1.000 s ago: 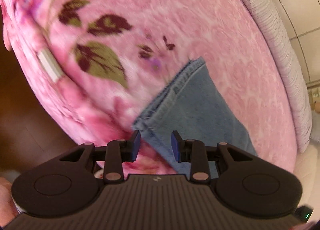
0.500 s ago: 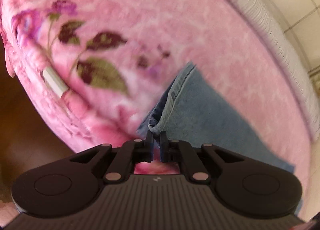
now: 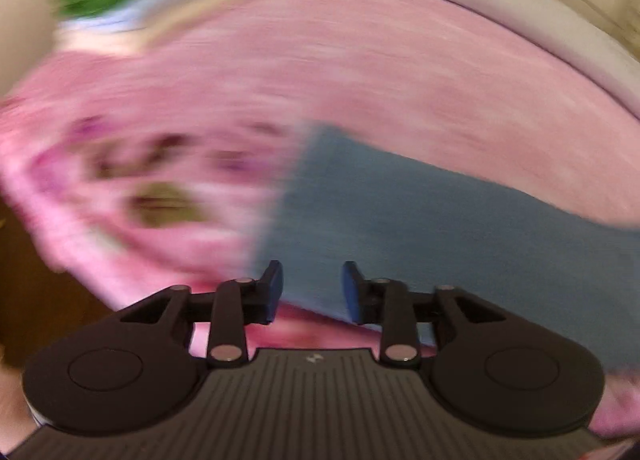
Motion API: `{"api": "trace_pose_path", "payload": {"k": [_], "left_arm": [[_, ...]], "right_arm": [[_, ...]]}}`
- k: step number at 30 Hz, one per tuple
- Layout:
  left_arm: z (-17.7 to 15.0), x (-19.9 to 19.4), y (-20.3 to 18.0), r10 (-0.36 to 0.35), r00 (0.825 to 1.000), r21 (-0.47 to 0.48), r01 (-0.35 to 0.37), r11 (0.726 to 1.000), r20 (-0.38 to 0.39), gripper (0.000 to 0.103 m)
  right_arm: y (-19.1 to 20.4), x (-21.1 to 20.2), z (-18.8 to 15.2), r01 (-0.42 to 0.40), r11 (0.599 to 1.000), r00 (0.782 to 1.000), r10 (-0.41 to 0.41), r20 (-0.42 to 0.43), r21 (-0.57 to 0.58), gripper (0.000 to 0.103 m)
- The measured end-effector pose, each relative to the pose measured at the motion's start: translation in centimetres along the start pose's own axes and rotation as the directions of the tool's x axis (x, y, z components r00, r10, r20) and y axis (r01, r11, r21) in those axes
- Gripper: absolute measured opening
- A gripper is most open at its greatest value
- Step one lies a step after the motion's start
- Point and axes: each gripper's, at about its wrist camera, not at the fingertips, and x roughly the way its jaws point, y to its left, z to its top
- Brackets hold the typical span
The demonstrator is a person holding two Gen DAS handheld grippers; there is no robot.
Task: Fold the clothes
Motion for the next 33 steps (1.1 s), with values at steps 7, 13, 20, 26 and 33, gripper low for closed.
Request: {"api": "trace_pose_path", "payload": {"k": [7,13,20,26,33], "left_arm": [[-3.8,-1.6,-12.5,-0.14,0.974,0.123,0.162,0.979,-0.176,0.031],[-5.1,-8.5,-22.5,-0.267,0.94,0.199,0.309,0.93,-0.215,0.034],[-3.3,-8.8,-32.5,-0.34,0.91,0.337,0.405,0.85,-0.237,0.036],[-0.4,-4.3,-39.0,-0.356,0.89,0.414,0.45,0.791,-0.286,0.038],[4.1,4.0,-46.1,-0.351,0.861,0.449,0.495,0.744,-0.368,0.039]], "right_arm": [[-5.6,-1.1,-1.0,-0.043,0.999,0.994,0.041,-0.101,-0.017,0.064],[-13.5,-9.3,-1.1,-0.121,0.99,0.99,0.126,-0.063,0.075,0.069],[-22.1,-12.2,-0.1,-0.125,0.97,0.992,0.127,0.001,0.207,0.069],[-26.5,-10.1,1.3,-0.09,0.953,0.996,0.094,-0.001,0.289,0.068],[-29.3,-4.2,7.3,-0.012,0.944,0.999,0.025,-0.035,0.33,0.067]]}}
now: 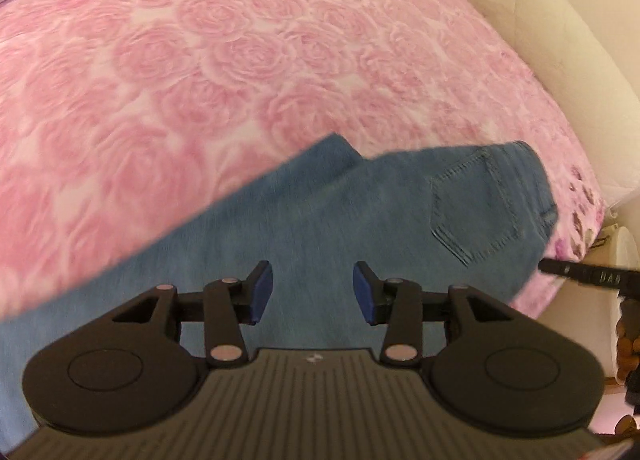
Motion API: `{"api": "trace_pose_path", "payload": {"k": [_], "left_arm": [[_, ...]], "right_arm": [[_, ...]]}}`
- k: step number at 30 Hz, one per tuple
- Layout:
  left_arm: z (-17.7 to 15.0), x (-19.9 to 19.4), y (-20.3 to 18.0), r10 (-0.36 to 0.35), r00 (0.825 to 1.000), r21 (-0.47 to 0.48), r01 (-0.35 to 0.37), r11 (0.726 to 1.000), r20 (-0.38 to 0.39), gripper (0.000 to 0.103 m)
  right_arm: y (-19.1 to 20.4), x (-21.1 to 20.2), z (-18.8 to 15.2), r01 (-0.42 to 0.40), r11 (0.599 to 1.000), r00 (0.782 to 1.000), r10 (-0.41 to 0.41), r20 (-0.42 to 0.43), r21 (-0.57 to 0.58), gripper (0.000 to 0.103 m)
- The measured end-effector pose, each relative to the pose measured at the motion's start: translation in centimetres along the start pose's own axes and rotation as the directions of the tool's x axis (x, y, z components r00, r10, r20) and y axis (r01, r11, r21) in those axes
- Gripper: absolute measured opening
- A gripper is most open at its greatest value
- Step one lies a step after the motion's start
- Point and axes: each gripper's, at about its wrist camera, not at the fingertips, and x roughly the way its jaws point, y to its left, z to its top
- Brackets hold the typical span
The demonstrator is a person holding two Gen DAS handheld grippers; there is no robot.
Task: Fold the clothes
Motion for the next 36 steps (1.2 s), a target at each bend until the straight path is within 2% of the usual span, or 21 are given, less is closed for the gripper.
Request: {"api": "trace_pose_path", "payload": {"k": [5,9,12,13,15,17,18,19,20,21,22,25,27,30,32,33,34,35,36], "left_arm": [[5.6,5.2,0.9,-0.007,0.997,0.089,0.014,0.996,-0.072,0.04],[8.8,8.3,1.8,-0.039,0.994,0.111,0.049,0.993,-0.099,0.044],[9.9,10.4,2.4,-0.099,0.986,0.087,0.112,0.99,-0.137,0.044],[10.3,11.1,2.7,-0.124,0.981,0.074,0.136,0.988,-0.15,0.044],[10.7,12.1,3.0,-0.19,0.966,0.028,0.198,0.98,-0.175,0.043],[11.0,13.1,3.2,-0.265,0.944,-0.022,0.266,0.964,-0.196,0.042],[11.0,13.6,3.2,-0.293,0.935,-0.043,0.291,0.956,-0.202,0.04],[11.1,14.2,3.2,-0.322,0.924,-0.064,0.315,0.947,-0.207,0.032],[11.2,14.7,3.2,-0.349,0.913,-0.084,0.339,0.937,-0.211,0.024],[11.2,15.1,3.1,-0.373,0.903,-0.095,0.361,0.928,-0.211,0.006],[11.3,15.3,3.1,-0.385,0.901,-0.099,0.372,0.923,-0.201,0.001],[11.2,15.1,4.0,-0.359,0.924,-0.111,0.346,0.932,-0.132,0.0],[10.9,15.8,4.9,-0.384,0.917,-0.16,0.365,0.917,-0.111,0.0],[10.9,16.9,4.1,-0.342,0.933,-0.077,0.335,0.939,-0.115,0.002],[11.3,17.1,4.2,-0.303,0.946,-0.07,0.297,0.952,-0.113,0.013],[11.6,16.5,4.2,-0.268,0.957,-0.065,0.262,0.963,-0.107,0.017],[11.7,15.7,4.1,-0.214,0.973,-0.032,0.212,0.977,-0.092,0.02],[11.8,14.8,3.9,-0.158,0.985,0.0,0.158,0.987,-0.074,0.02],[11.7,13.7,3.8,-0.094,0.994,0.034,0.096,0.995,-0.053,0.02]], "right_arm": [[-0.2,3.2,6.4,0.064,0.998,0.996,-0.064,0.054,0.003,0.066],[-1.0,5.1,10.2,0.147,0.989,0.984,-0.146,0.101,-0.006,0.068],[-2.7,6.3,12.0,0.17,0.985,0.979,-0.172,0.11,0.022,0.082],[-3.2,6.8,12.5,0.153,0.987,0.982,-0.157,0.106,0.036,0.085],[-5.0,8.0,13.0,0.067,0.993,0.994,-0.074,0.074,0.099,0.085],[-6.3,8.7,13.2,-0.006,0.988,0.999,-0.001,0.046,0.154,0.085],[-6.8,8.8,13.2,-0.036,0.985,0.998,0.028,0.048,0.169,0.075],[-7.3,8.9,13.2,-0.066,0.981,0.997,0.058,0.049,0.185,0.054],[-7.8,9.0,13.2,-0.096,0.975,0.995,0.088,0.051,0.2,0.04],[-8.0,8.7,13.1,-0.107,0.972,0.994,0.097,0.057,0.208,0.029],[-8.1,8.3,13.0,-0.113,0.973,0.993,0.102,0.063,0.199,0.024],[-7.4,7.3,12.4,-0.046,0.991,0.996,0.035,0.088,0.126,0.018],[-7.2,7.0,11.9,-0.001,0.994,0.994,-0.011,0.105,0.111,0.017],[-7.5,9.3,11.5,0.017,0.989,0.994,-0.032,0.101,0.147,0.02],[-7.3,10.3,11.5,0.051,0.987,0.992,-0.069,0.108,0.154,0.027],[-7.2,10.4,11.6,0.076,0.984,0.99,-0.094,0.107,0.16,0.04],[-6.9,10.2,11.8,0.123,0.978,0.985,-0.141,0.1,0.167,0.06],[-6.7,9.6,11.9,0.163,0.972,0.977,-0.182,0.11,0.168,0.066],[-6.6,9.0,11.8,0.178,0.97,0.972,-0.199,0.126,0.164,0.067]]}}
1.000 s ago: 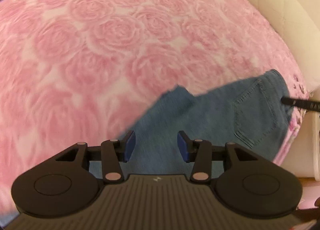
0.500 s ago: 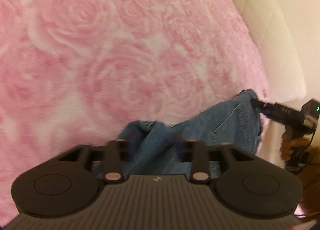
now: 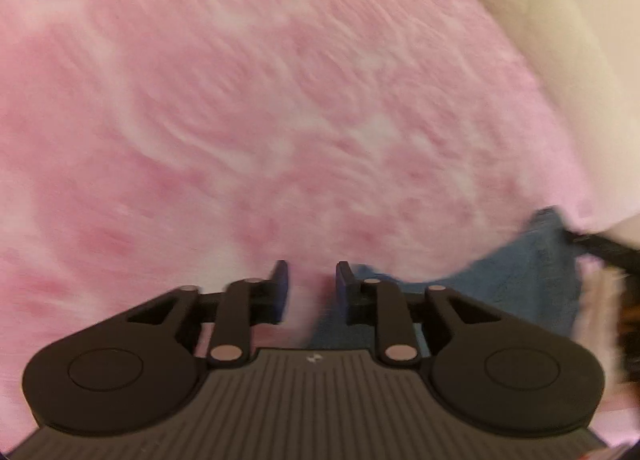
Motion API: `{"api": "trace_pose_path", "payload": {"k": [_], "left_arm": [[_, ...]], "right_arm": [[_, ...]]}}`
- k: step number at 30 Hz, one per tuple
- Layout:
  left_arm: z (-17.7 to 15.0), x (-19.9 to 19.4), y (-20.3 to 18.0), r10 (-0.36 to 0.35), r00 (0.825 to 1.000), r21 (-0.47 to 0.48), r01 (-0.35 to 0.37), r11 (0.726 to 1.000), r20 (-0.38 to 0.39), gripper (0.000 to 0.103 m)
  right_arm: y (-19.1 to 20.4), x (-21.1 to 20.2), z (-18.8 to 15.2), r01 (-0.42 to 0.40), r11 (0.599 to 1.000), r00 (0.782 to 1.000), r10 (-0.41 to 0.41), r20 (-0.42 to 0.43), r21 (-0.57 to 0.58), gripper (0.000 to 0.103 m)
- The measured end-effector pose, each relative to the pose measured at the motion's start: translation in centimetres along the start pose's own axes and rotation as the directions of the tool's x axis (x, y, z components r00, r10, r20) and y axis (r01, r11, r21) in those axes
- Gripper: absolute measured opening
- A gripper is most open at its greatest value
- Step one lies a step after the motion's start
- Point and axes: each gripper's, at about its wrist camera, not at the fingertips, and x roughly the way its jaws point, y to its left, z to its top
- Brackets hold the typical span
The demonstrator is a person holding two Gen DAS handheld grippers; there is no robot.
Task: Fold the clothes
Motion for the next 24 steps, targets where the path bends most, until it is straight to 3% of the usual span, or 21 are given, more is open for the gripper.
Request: {"api": "trace_pose_path", "payload": {"k": [2,4,9,13,17,23,24], "left_arm": [[-0.8,-2.1,-0.2,0.059,0.998,0.03,-0.059,0.998,0.019,0.02],[-2.5,-4.1,-0.6,0.057,0.998,0.01,-0.057,0.998,0.014,0.022],[-9.5,-7.2,-2.0,0.053,0.999,-0.044,-0.053,0.998,-0.015,0.027],[-16.9,-7.7,-1.5,0.127,0.99,-0.165,-0.135,0.977,-0.061,0.027],[-22.4,-11.1,-1.7,0.2,0.978,-0.23,-0.209,0.95,-0.063,0.03],[-27.6,-20.8,-5.3,0.28,0.96,-0.272,-0.266,0.925,0.016,0.048],[-28.3,-22.5,-6.2,0.288,0.957,-0.278,-0.269,0.922,0.032,0.053]], "right_arm": [[0.0,-1.9,-0.2,0.007,1.0,0.999,-0.008,0.035,0.004,0.066],[0.5,-4.1,-1.0,0.018,1.0,0.997,-0.017,0.07,-0.015,0.066],[3.5,-8.5,-5.7,-0.036,0.989,0.994,0.05,0.097,-0.143,0.065],[5.2,-8.6,-11.2,-0.062,0.96,0.998,0.063,-0.007,-0.272,0.063],[4.3,-8.9,-15.1,-0.065,0.955,0.99,0.025,-0.14,-0.291,0.061],[2.7,-17.0,-17.0,-0.129,0.956,0.989,0.103,-0.11,-0.263,0.08],[2.6,-18.9,-17.2,-0.141,0.955,0.988,0.12,-0.094,-0.262,0.088]]}}
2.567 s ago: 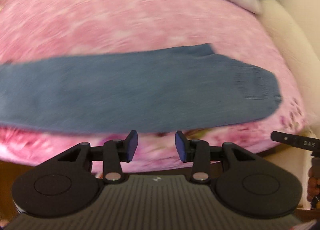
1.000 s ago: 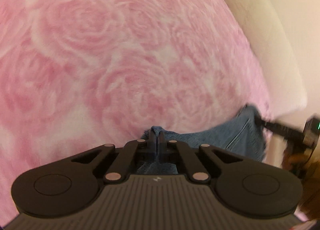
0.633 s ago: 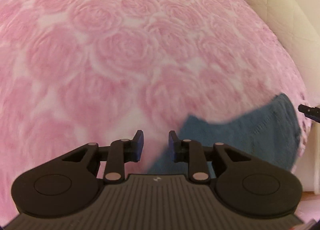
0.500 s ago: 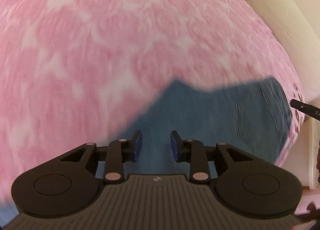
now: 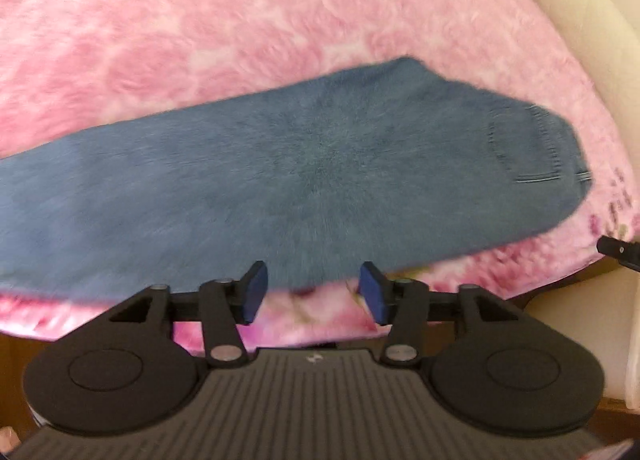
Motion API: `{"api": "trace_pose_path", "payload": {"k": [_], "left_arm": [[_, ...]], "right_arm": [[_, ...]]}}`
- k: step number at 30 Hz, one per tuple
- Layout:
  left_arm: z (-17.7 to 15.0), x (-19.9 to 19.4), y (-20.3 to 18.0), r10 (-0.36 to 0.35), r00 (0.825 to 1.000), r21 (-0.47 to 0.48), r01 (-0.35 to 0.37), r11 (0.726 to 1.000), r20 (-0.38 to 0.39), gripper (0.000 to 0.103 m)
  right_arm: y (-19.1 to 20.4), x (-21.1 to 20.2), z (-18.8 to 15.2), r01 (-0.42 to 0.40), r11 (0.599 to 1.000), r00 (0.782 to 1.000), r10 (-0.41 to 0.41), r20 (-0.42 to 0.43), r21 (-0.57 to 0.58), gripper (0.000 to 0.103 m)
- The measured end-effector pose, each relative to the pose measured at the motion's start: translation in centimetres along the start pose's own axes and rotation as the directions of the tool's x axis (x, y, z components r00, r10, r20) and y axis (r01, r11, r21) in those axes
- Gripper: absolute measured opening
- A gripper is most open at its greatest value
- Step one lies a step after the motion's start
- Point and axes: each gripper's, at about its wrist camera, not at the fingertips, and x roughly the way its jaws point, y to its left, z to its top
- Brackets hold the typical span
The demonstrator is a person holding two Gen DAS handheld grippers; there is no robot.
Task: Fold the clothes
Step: 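Open both grippers and withdraw from the folded jeans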
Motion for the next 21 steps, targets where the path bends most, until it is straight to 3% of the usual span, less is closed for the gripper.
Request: {"api": "trace_pose_path", "payload": {"k": [6,8,10,13,21], "left_arm": [[-3.1,-10.8,-0.2,0.074,0.99,-0.036,-0.07,0.997,0.118,0.066],[-3.6,-12.9,0.0,0.108,0.985,-0.051,-0.102,0.993,0.136,0.067],[-4.1,-15.0,0.2,0.15,0.977,-0.067,-0.142,0.988,0.153,0.075],[-5.0,-17.3,0.4,0.214,0.961,-0.074,-0.204,0.976,0.173,0.079],[-5.4,-19.4,2.7,0.296,0.937,-0.098,-0.282,0.954,0.187,0.08]], "right_arm": [[2.9,-7.9,-0.8,-0.071,0.996,0.995,0.074,0.061,-0.057,0.089],[4.3,-9.0,-1.1,-0.08,0.993,0.996,0.084,0.04,-0.087,0.089],[5.7,-10.1,-1.4,-0.09,0.989,0.995,0.093,0.021,-0.119,0.089],[7.9,-11.1,-2.2,-0.075,0.982,0.997,0.076,-0.001,-0.173,0.089],[12.2,-11.2,-3.2,-0.062,0.967,0.998,0.056,-0.03,-0.247,0.089]]}}
